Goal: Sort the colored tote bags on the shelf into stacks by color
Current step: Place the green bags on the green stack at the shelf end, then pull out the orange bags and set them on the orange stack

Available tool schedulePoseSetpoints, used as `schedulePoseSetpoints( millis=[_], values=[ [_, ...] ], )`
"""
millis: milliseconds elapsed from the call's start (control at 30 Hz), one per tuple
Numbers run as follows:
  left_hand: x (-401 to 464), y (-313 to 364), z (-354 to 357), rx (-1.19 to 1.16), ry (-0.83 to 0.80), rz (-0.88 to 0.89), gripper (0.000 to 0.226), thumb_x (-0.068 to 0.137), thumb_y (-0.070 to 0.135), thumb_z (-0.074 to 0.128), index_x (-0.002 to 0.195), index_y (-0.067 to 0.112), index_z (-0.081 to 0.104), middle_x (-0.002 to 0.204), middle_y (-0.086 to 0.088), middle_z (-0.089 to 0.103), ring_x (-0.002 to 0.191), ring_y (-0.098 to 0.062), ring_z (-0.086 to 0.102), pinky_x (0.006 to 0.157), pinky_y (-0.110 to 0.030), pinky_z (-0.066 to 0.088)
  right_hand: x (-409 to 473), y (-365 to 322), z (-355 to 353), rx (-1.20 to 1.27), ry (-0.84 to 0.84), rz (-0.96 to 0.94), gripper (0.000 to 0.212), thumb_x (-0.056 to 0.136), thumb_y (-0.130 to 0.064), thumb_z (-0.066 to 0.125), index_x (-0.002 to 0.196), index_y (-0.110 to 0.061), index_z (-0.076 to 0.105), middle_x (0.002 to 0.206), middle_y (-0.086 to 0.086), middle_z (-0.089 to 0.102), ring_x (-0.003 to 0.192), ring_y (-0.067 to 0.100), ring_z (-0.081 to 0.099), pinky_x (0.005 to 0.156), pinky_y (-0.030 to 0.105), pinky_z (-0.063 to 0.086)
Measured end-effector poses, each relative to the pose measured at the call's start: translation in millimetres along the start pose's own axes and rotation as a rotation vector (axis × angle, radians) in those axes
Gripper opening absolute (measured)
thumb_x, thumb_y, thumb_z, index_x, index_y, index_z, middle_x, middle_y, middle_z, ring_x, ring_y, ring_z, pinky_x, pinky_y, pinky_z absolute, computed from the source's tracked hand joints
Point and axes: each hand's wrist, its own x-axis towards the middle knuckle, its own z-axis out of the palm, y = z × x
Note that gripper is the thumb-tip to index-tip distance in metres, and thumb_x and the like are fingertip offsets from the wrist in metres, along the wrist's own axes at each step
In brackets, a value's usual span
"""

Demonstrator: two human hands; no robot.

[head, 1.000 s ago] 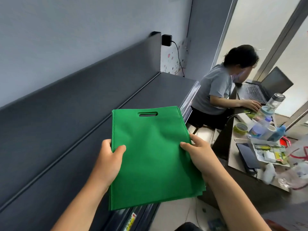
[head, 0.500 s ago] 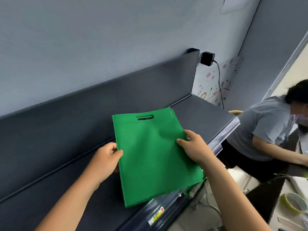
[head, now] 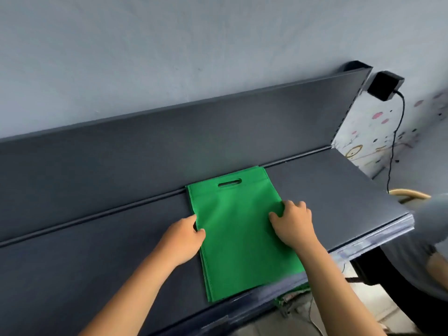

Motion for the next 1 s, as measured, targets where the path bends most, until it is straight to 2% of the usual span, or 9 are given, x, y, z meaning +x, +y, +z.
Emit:
schedulePoseSetpoints(
  millis=[100, 167, 300, 400, 500, 600, 700, 800, 1000],
  values=[
    [8, 5, 2, -0.049, 0.03, -0.021, 0.065, 0.103, 0.028, 0.05, 0.163, 0.018, 0.027, 0.058, 0.006, 0.052, 0.045, -0.005, 0.046, 0.046, -0.026, 0.042, 6, 1, -2, 0.011, 0.028, 0.005, 0.045, 0.102, -0.035, 0.059, 0.136, -0.005, 0.058, 0.129, 0.018, 0.048, 0.125, 0.041, 0.042, 0.095, 0.047, 0.042],
    [9, 6, 3, -0.113, 0.07, -0.043, 0.064, 0.102, 0.025, 0.05, 0.162, 0.018, 0.03, 0.066, 0.001, 0.056, 0.059, -0.013, 0.055, 0.063, -0.04, 0.057, 9, 0, -3, -0.005, 0.044, 0.012, 0.043, 0.101, -0.035, 0.057, 0.134, -0.007, 0.06, 0.124, 0.016, 0.049, 0.123, 0.041, 0.043, 0.088, 0.045, 0.04],
    [-1, 7, 7, -0.233, 0.114, -0.087, 0.068, 0.102, 0.022, 0.05, 0.164, 0.015, 0.023, 0.099, 0.002, 0.066, 0.083, -0.015, 0.066, 0.073, -0.031, 0.051, 10, -3, -4, -0.092, 0.046, 0.034, 0.039, 0.099, -0.041, 0.055, 0.125, -0.013, 0.064, 0.11, 0.008, 0.04, 0.117, 0.039, 0.045, 0.087, 0.044, 0.042],
    [-4, 5, 5, -0.267, 0.105, -0.096, 0.069, 0.101, 0.029, 0.051, 0.164, 0.02, 0.025, 0.125, 0.005, 0.064, 0.096, -0.012, 0.067, 0.09, -0.035, 0.052, 10, -9, -5, -0.127, 0.026, 0.061, 0.038, 0.098, -0.044, 0.056, 0.116, -0.012, 0.062, 0.121, 0.013, 0.046, 0.119, 0.04, 0.044, 0.097, 0.048, 0.045],
    [-10, -5, -6, -0.243, 0.163, -0.107, 0.064, 0.101, 0.032, 0.051, 0.161, 0.024, 0.03, 0.13, 0.005, 0.062, 0.096, -0.01, 0.065, 0.085, -0.033, 0.051, 4, -26, -4, -0.124, 0.126, 0.032, 0.042, 0.096, -0.042, 0.062, 0.121, -0.008, 0.055, 0.135, 0.018, 0.043, 0.125, 0.042, 0.041, 0.099, 0.051, 0.043],
    [-32, -29, -27, -0.202, 0.262, -0.133, 0.055, 0.101, 0.036, 0.051, 0.154, 0.03, 0.039, 0.131, 0.012, 0.059, 0.1, -0.005, 0.062, 0.078, -0.027, 0.046, -11, -70, 11, -0.052, 0.246, -0.149, 0.048, 0.092, -0.034, 0.068, 0.129, -0.004, 0.057, 0.134, 0.019, 0.044, 0.121, 0.043, 0.044, 0.096, 0.051, 0.045],
    [-68, -69, -54, -0.229, 0.373, -0.179, 0.039, 0.102, 0.034, 0.051, 0.141, 0.033, 0.051, 0.118, 0.019, 0.061, 0.104, 0.002, 0.059, 0.078, -0.023, 0.047, -40, -136, 43, 0.051, 0.103, -0.357, 0.053, 0.094, -0.034, 0.07, 0.138, -0.007, 0.058, 0.135, 0.021, 0.048, 0.121, 0.046, 0.048, 0.101, 0.05, 0.044],
    [-118, -120, -81, -0.271, 0.534, -0.264, 0.024, 0.102, 0.03, 0.054, 0.124, 0.037, 0.061, 0.109, 0.021, 0.063, 0.103, 0.002, 0.06, 0.077, -0.017, 0.046, -82, -196, 88, 0.111, -0.054, -0.599, 0.049, 0.093, -0.031, 0.074, 0.135, -0.008, 0.064, 0.129, 0.021, 0.054, 0.117, 0.047, 0.054, 0.104, 0.049, 0.045],
    [-248, -230, -122, -0.309, 0.895, -0.508, 0.019, 0.1, 0.023, 0.061, 0.116, 0.033, 0.064, 0.101, 0.014, 0.066, 0.095, -0.004, 0.063, 0.08, -0.024, 0.043, -193, -276, 171, 0.058, -0.444, -0.982, 0.042, 0.102, -0.039, 0.064, 0.14, -0.02, 0.061, 0.138, 0.001, 0.045, 0.125, 0.025, 0.054, 0.104, 0.036, 0.05]
  ],
)
